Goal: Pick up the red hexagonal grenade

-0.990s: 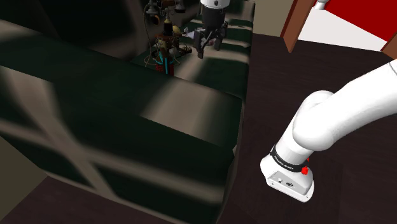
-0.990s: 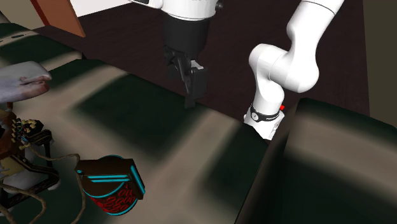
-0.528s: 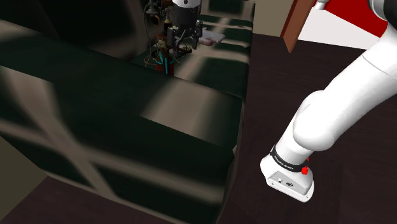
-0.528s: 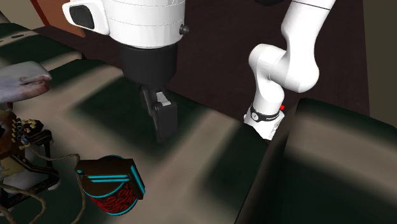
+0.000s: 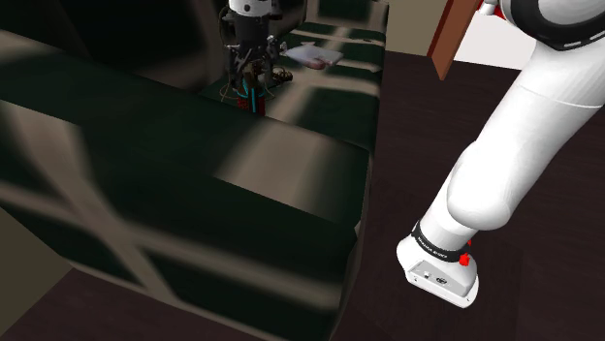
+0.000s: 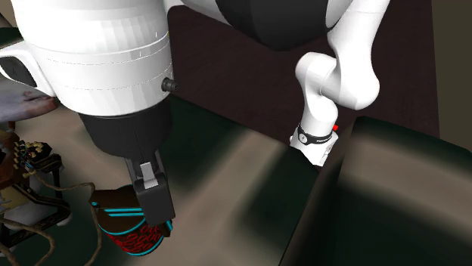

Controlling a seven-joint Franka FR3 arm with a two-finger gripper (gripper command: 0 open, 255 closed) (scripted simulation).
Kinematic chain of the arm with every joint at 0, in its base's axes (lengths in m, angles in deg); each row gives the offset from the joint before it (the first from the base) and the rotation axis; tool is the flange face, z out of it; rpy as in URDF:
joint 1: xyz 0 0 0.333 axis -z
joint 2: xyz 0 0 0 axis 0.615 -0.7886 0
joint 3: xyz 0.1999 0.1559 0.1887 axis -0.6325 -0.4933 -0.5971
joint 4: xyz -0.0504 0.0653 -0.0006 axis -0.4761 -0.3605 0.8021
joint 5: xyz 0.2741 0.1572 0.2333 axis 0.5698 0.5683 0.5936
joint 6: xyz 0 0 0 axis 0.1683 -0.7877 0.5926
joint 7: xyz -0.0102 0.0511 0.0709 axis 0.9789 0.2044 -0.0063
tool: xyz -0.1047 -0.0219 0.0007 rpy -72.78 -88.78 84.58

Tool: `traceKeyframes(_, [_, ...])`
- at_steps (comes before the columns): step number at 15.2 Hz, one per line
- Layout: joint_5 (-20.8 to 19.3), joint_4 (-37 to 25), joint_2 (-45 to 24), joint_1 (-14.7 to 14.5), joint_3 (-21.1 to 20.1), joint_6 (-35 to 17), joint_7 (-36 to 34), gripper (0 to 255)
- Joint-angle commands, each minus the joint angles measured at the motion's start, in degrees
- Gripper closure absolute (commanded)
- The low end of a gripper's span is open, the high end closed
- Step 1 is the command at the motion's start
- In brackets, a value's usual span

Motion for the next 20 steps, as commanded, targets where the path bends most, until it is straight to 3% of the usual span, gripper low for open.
traceKeyframes(1, [-0.02,1.43,-0.09,-0.02,-0.02,-1.55,-0.16,0])
traceKeyframes(6, [-0.11,4.02,-0.22,-0.01,-0.01,-4.27,-0.36,0])
traceKeyframes(7, [-0.12,3.95,-0.27,0.00,-0.01,-4.25,-0.36,255])
traceKeyframes(16, [-0.11,4.02,-0.23,-0.01,-0.01,-4.27,-0.36,255])
traceKeyframes(20, [-0.01,1.11,-0.08,-0.02,-0.02,-1.23,-0.13,255])
